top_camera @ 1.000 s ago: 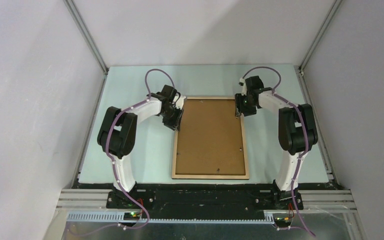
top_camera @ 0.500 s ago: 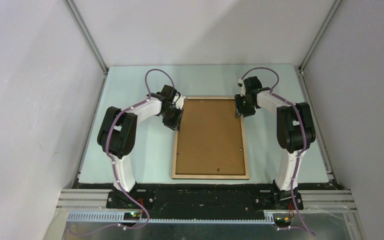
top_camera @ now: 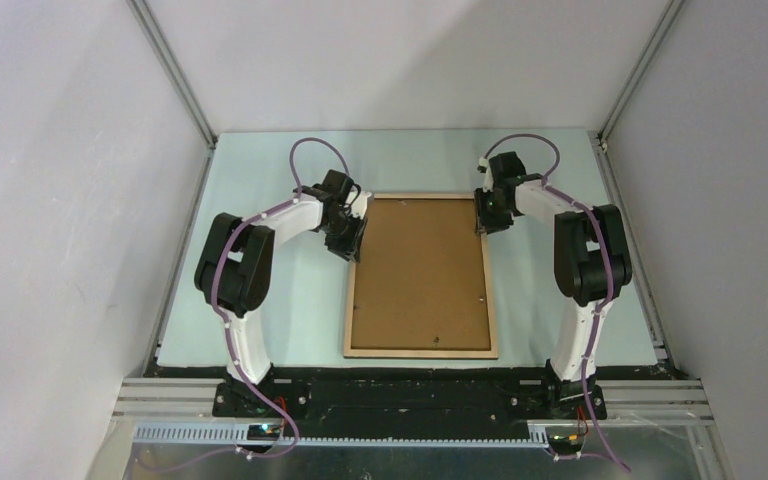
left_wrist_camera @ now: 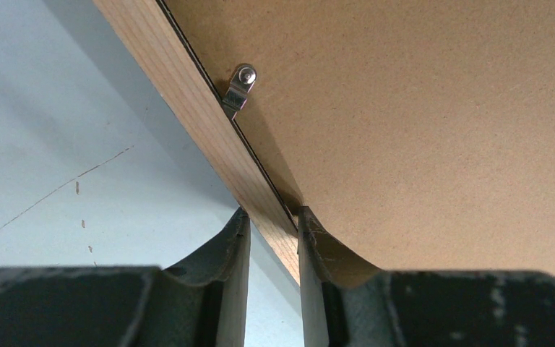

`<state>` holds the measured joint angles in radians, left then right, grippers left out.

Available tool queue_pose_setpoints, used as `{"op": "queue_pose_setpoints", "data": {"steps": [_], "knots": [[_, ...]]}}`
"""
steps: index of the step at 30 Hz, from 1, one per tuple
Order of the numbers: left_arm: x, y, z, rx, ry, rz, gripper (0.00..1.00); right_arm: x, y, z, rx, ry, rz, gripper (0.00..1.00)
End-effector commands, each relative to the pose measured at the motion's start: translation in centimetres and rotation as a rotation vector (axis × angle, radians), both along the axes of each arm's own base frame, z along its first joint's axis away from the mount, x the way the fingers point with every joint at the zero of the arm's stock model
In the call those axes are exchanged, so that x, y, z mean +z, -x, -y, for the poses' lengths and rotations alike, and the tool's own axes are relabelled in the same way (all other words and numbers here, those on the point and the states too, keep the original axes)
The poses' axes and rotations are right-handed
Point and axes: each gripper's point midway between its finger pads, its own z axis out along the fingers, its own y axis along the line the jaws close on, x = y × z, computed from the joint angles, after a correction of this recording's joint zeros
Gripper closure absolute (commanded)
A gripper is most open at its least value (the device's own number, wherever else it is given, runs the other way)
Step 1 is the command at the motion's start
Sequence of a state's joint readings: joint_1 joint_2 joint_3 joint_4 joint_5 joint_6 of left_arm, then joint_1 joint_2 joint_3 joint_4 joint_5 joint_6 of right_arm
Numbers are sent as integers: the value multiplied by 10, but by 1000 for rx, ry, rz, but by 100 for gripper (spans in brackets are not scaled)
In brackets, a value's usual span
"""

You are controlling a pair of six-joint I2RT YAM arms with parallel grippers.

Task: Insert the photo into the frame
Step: Install the photo frame at the center of the board.

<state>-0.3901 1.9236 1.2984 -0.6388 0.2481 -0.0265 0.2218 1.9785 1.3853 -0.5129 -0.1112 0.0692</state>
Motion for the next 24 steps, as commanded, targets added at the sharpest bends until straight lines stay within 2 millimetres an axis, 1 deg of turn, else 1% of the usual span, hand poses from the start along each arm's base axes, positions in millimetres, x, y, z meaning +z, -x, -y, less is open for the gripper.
{"op": "queue_pose_setpoints", "data": {"steps": [1, 5, 10, 12, 15, 17, 20, 22, 23, 24], "knots": [[-19, 0, 1, -43, -8, -11, 100, 7, -5, -10, 46, -29, 19, 70], [-18, -1, -1, -38, -6, -11, 100, 10, -5, -13, 63, -48, 24, 74], [-19, -1, -1, -37, -8, -12, 100, 12, -6, -15, 84, -66, 30, 74], [-19, -1, -1, -36, -6, -13, 100, 14, -6, -16, 88, -76, 29, 69], [-18, -1, -1, -32, -5, -14, 100, 20, -5, -15, 93, -98, 32, 57], [-18, -1, -1, -30, -4, -13, 100, 27, -5, -14, 94, -115, 39, 53], [-18, -1, 0, -32, -4, -13, 100, 38, -2, -8, 92, -134, 40, 50], [-18, -1, 0, -18, -2, -18, 100, 43, 2, -3, 85, -142, 35, 50], [-18, -1, 0, -7, -2, -21, 100, 41, 7, -1, 82, -142, 21, 49], [-18, -1, 0, -2, -3, -20, 100, 45, 9, 1, 90, -141, 31, 48]]}}
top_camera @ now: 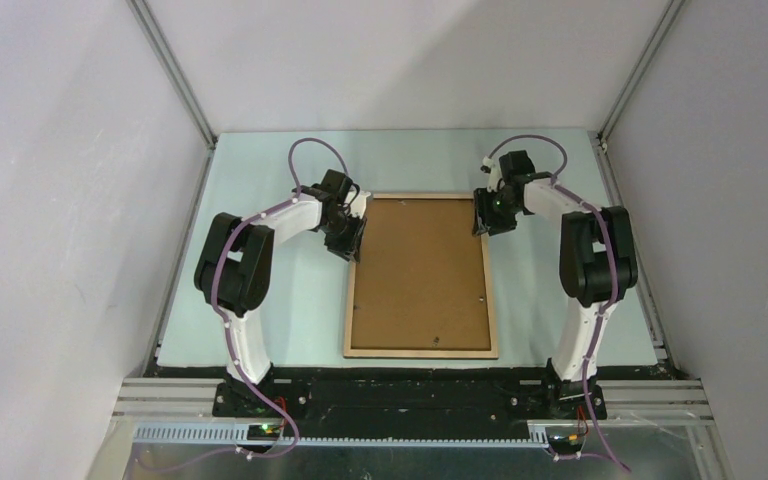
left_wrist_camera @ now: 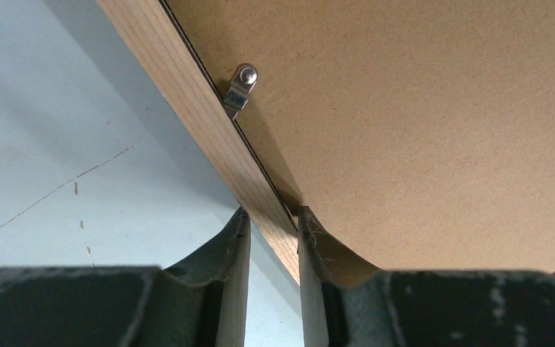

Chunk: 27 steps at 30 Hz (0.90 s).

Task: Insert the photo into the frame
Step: Install the photo frame at the center of the board.

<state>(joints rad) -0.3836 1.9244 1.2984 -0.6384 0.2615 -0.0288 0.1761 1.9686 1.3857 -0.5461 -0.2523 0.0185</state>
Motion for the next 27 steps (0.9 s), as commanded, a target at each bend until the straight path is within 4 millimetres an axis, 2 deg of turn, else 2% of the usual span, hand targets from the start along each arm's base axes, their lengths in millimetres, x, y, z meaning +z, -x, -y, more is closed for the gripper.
{"op": "queue_pose_setpoints", "data": {"steps": [1, 6, 14, 23, 27], "knots": [[-18, -1, 0, -6, -15, -13, 100, 35, 8, 5, 39, -35, 53, 48], [-16, -2, -1, 0, -17, -8, 100, 38, 35, 10, 91, -16, 53, 43], [-18, -2, 0, -9, -10, -16, 100, 14, 95, 20, 174, 18, -12, 42], [-22, -1, 1, -15, -7, -27, 100, -2, 104, 13, 174, -18, -77, 41], [-22, -1, 1, -17, -7, -27, 100, -7, 102, 12, 170, -22, -88, 50]]}}
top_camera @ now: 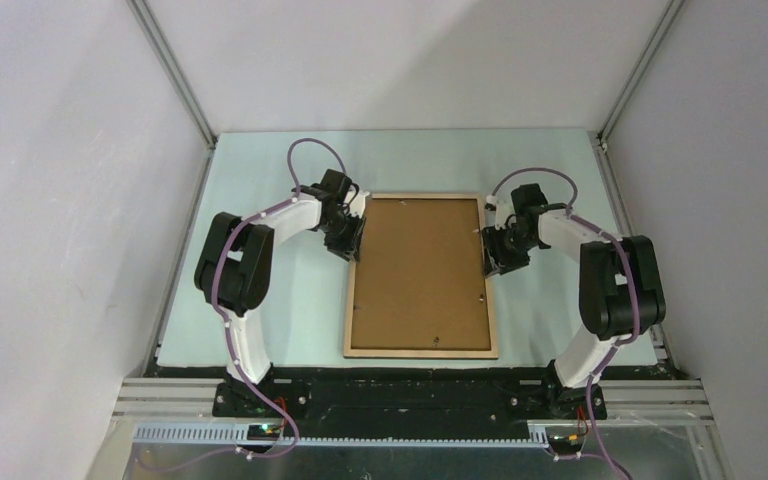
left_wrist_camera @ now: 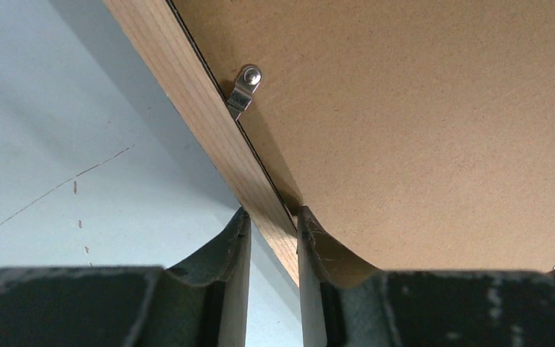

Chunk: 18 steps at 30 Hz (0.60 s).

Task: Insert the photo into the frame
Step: Install the photo frame at the center of the board.

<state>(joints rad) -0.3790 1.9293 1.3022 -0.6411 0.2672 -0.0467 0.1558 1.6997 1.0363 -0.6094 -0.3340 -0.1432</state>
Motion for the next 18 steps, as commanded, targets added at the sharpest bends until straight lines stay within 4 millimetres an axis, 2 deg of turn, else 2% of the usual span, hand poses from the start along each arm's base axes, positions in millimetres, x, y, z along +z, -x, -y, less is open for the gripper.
{"op": "queue_pose_setpoints", "data": {"steps": [1, 7, 12, 18], "knots": [[-21, 0, 1, -36, -13, -14, 100, -3, -8, -7, 17, -21, 6, 52], [-18, -2, 1, -34, -15, -4, 100, -4, -16, -13, 21, -43, -6, 72], [-19, -3, -2, -28, -18, -5, 100, 0, -32, -14, 31, -35, 22, 98], [-27, 0, -4, -21, 2, -41, 100, 11, -68, -23, 31, -57, 83, 100]]}}
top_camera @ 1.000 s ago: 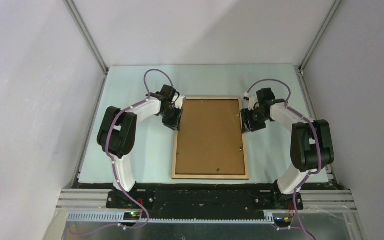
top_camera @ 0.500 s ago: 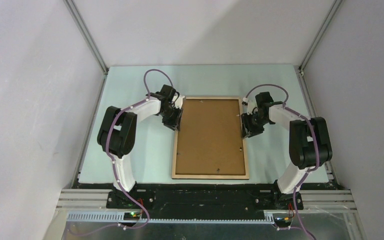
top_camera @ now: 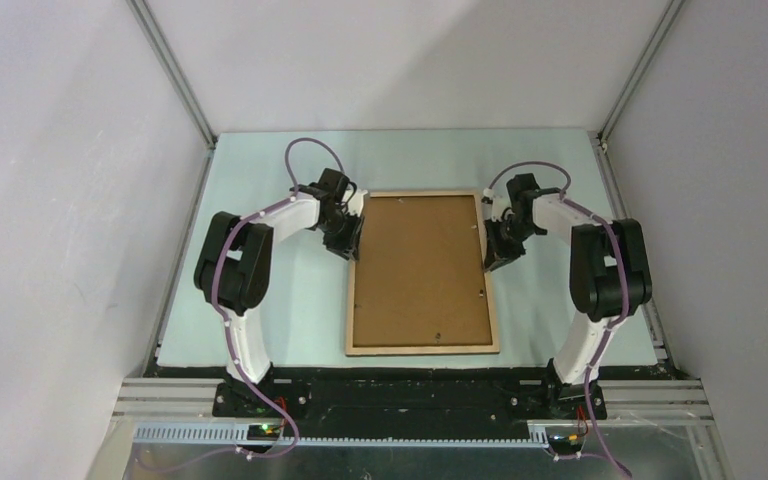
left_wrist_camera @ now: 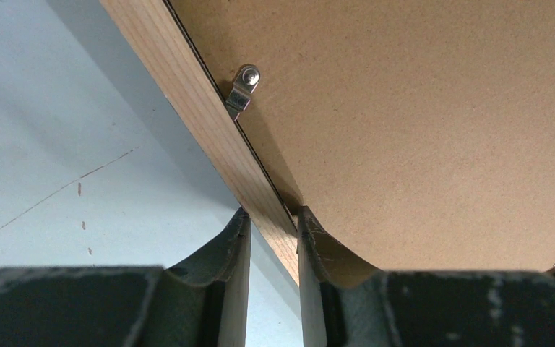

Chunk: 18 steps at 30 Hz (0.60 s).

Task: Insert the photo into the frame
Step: Install the photo frame at the center of the board.

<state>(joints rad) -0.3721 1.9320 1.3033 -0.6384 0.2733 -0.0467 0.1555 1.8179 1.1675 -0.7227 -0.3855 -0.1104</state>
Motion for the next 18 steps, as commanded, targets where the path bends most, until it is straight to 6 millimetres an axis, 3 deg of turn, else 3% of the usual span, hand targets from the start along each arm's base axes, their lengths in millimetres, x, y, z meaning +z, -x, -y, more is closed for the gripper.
{"op": "queue_pose_setpoints", "data": {"steps": [1, 6, 9, 13, 18], "knots": [[-27, 1, -4, -19, -1, -45, 100, 13, -67, -13, 44, -19, 211, 100], [-30, 2, -6, -5, 19, -64, 100, 26, -99, -18, 51, -24, 256, 94], [-29, 1, -8, 2, 22, -64, 100, 36, -107, -19, 51, -29, 263, 76], [-27, 0, -9, 13, 27, -65, 100, 45, -98, -14, 53, -19, 277, 58], [-27, 1, -8, 27, 36, -76, 100, 46, -73, -6, 51, -4, 263, 49]]}}
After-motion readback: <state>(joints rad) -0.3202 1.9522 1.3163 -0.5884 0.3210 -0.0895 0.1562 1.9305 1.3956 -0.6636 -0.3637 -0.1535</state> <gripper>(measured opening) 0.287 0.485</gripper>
